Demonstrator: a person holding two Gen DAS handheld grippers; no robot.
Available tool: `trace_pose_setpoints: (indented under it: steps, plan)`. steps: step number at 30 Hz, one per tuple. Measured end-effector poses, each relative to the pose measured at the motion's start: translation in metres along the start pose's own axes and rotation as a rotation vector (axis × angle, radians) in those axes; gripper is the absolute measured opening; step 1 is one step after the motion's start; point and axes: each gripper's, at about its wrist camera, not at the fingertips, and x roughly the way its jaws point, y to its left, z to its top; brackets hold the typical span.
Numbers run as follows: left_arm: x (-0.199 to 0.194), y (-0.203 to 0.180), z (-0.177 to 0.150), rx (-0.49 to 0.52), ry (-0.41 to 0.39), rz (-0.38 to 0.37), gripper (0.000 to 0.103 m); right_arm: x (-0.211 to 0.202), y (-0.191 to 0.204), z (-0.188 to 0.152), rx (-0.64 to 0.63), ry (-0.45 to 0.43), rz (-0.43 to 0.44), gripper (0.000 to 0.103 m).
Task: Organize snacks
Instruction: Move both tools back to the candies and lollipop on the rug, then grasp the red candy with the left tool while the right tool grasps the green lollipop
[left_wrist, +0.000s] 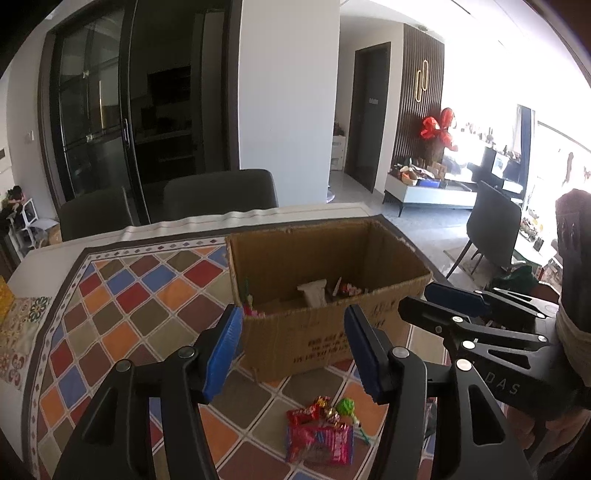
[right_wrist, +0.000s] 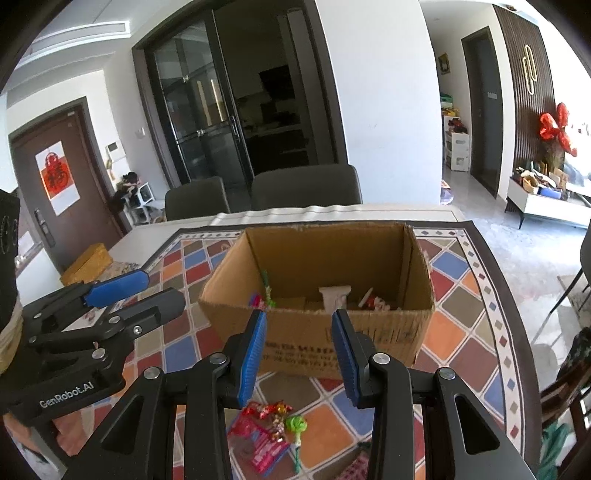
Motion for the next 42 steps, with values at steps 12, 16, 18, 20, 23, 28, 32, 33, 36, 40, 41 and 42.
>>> trace_pose_setpoints:
  steps: [12, 16, 18, 20, 23, 28, 32, 33, 36, 40, 41, 42]
  plan:
    - [0.005, -0.003, -0.039, 0.025, 0.066, -0.033, 0.057, 0.006, 0.004, -0.035, 0.009, 0.07, 0.024, 0.038]
    - [0.012, -0.005, -0.053, 0.027, 0.102, -0.049, 0.057, 0.013, 0.004, -0.049, 0.011, 0.112, 0.025, 0.038]
    - [0.018, -0.005, -0.06, 0.028, 0.124, -0.055, 0.057, 0.018, 0.002, -0.056, 0.014, 0.134, 0.028, 0.038]
    - [0.021, -0.006, -0.064, 0.027, 0.138, -0.059, 0.057, 0.023, 0.001, -0.063, 0.02, 0.155, 0.029, 0.038]
    - [0.028, -0.005, -0.074, 0.029, 0.162, -0.07, 0.057, 0.03, 0.0, -0.071, 0.027, 0.185, 0.031, 0.038]
    - [0.04, -0.006, -0.088, 0.04, 0.203, -0.083, 0.057, 0.041, 0.0, -0.084, 0.031, 0.23, 0.039, 0.038]
    - [0.051, -0.005, -0.096, 0.05, 0.235, -0.099, 0.057, 0.049, 0.0, -0.092, 0.028, 0.258, 0.039, 0.038]
    - [0.055, -0.004, -0.098, 0.055, 0.245, -0.102, 0.057, 0.052, -0.001, -0.095, 0.029, 0.267, 0.039, 0.038]
    - [0.064, -0.004, -0.104, 0.07, 0.273, -0.112, 0.056, 0.06, -0.001, -0.099, 0.033, 0.293, 0.039, 0.038]
    - [0.074, -0.005, -0.112, 0.09, 0.296, -0.128, 0.056, 0.071, -0.002, -0.105, 0.035, 0.327, 0.038, 0.037]
    - [0.077, -0.005, -0.113, 0.096, 0.304, -0.131, 0.056, 0.074, -0.004, -0.107, 0.038, 0.335, 0.037, 0.037]
    - [0.08, -0.005, -0.114, 0.097, 0.309, -0.13, 0.056, 0.076, -0.004, -0.108, 0.04, 0.34, 0.037, 0.035]
